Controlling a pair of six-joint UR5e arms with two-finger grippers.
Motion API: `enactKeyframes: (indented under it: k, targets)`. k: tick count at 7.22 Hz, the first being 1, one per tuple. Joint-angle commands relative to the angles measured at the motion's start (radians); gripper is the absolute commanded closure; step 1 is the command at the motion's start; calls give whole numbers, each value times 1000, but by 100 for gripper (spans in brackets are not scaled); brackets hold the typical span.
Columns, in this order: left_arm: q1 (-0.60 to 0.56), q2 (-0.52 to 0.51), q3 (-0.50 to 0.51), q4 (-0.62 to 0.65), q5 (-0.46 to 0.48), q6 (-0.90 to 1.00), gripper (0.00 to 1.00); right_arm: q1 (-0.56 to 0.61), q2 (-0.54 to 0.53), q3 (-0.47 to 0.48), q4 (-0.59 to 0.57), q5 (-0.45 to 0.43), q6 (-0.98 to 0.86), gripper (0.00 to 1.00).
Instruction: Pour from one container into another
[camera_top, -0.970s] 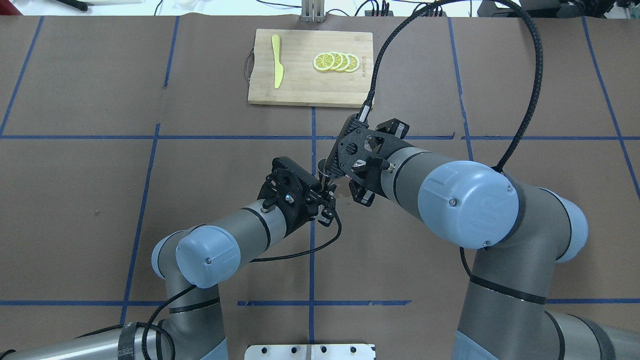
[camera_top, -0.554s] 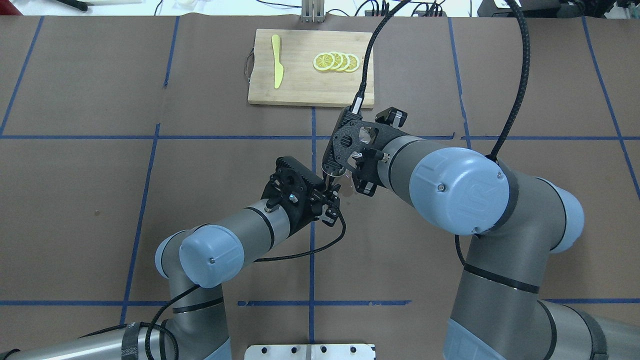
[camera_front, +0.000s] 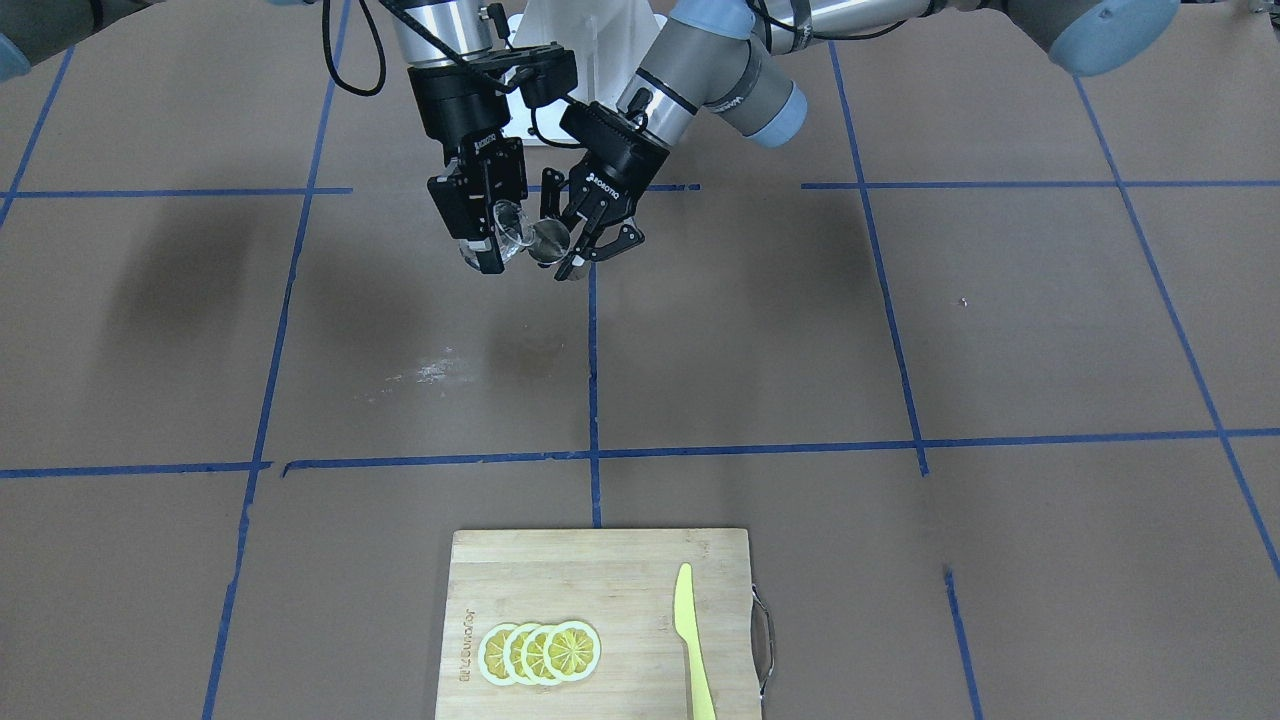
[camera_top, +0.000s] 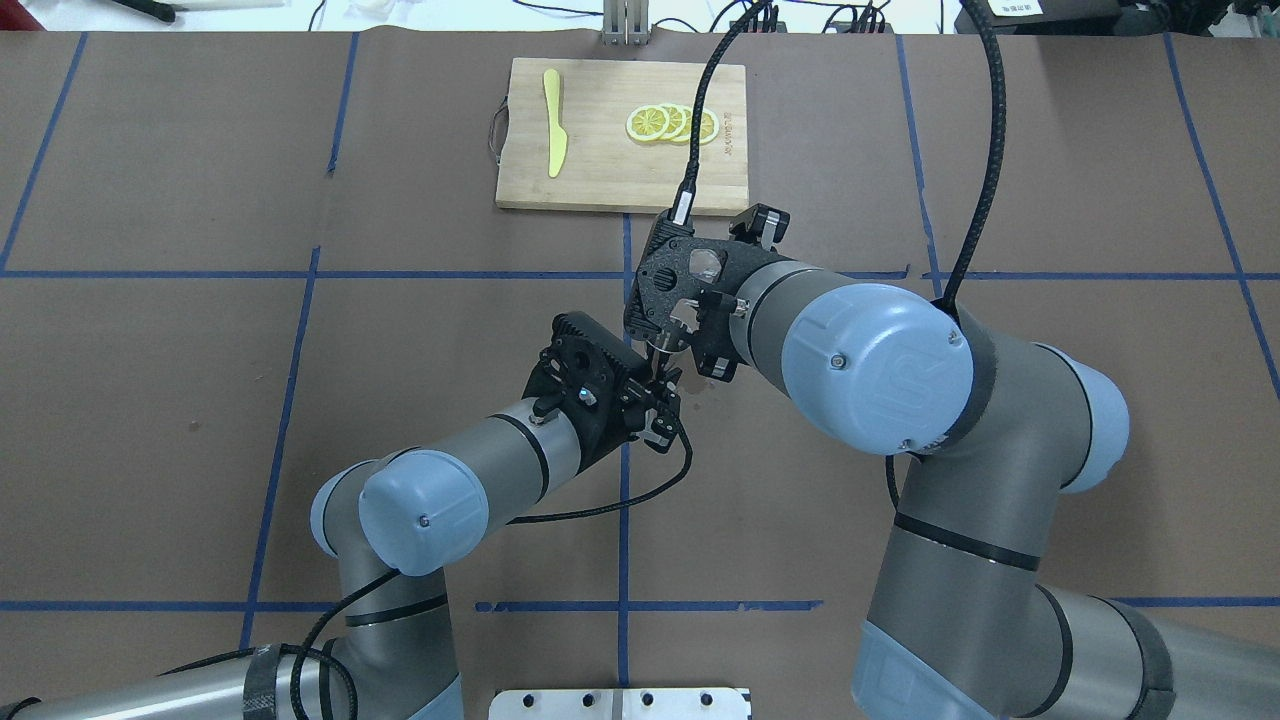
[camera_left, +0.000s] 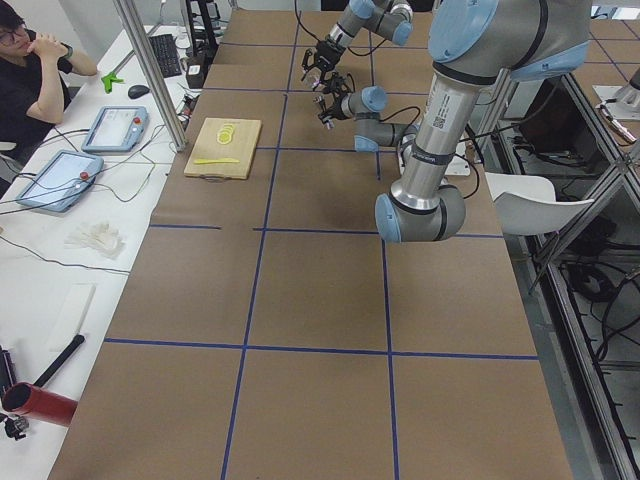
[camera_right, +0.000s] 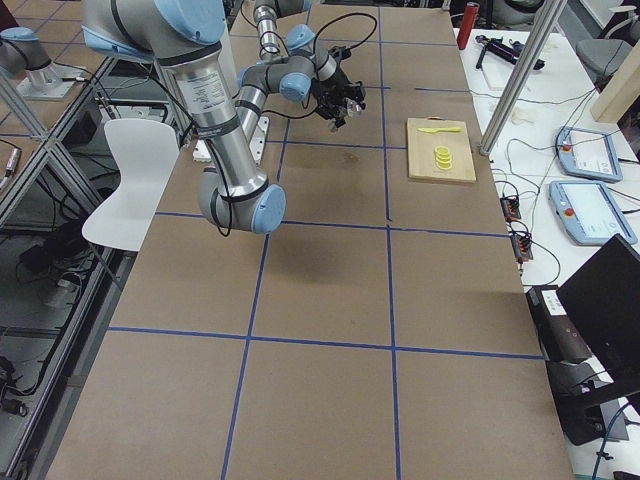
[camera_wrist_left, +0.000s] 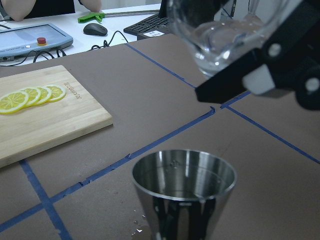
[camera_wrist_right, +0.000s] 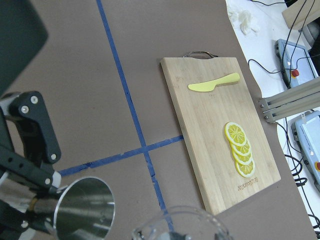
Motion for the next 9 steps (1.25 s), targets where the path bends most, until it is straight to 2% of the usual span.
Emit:
enactKeyframes:
  k: [1, 9]
  targets:
    - [0, 0, 0, 0, 0, 0, 100, 0, 4, -4, -1, -27, -64, 100]
    - [-2, 2, -1, -2, 0, 0, 100, -70, 7, -2, -15, -170, -167, 100]
